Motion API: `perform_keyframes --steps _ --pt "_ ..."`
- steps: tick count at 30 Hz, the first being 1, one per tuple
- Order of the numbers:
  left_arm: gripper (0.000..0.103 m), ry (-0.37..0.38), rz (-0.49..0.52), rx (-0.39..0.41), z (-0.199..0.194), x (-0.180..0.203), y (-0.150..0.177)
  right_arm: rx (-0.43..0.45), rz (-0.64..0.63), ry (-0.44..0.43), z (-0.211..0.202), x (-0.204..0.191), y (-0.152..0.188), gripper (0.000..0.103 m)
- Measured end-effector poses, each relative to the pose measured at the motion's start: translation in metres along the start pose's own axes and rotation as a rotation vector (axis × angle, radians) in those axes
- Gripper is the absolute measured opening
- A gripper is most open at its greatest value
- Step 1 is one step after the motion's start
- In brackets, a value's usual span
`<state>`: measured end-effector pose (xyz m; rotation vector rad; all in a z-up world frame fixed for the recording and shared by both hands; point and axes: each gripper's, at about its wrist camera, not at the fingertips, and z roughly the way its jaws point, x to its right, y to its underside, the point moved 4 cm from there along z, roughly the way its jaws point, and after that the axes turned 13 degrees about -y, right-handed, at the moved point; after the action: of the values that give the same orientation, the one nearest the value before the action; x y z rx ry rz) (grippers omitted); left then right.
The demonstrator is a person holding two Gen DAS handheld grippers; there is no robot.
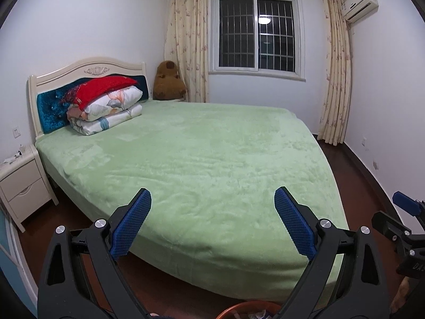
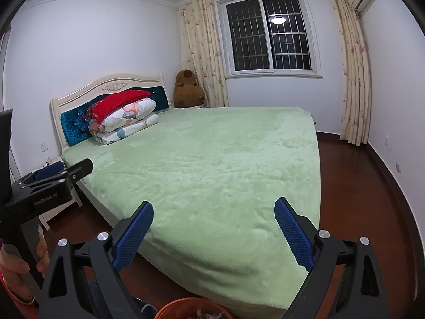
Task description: Collect trash
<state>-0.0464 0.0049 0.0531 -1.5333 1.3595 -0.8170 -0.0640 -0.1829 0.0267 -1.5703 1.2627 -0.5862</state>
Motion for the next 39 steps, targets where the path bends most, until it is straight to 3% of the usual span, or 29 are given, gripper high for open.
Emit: perform_keyframes --steps 39 --pt "0.092 -0.007 -0.011 0.023 -0.0073 0.0061 -0.0085 0.0 -0.008 0.02 -0.0027 0.0018 -0.0007 0.091"
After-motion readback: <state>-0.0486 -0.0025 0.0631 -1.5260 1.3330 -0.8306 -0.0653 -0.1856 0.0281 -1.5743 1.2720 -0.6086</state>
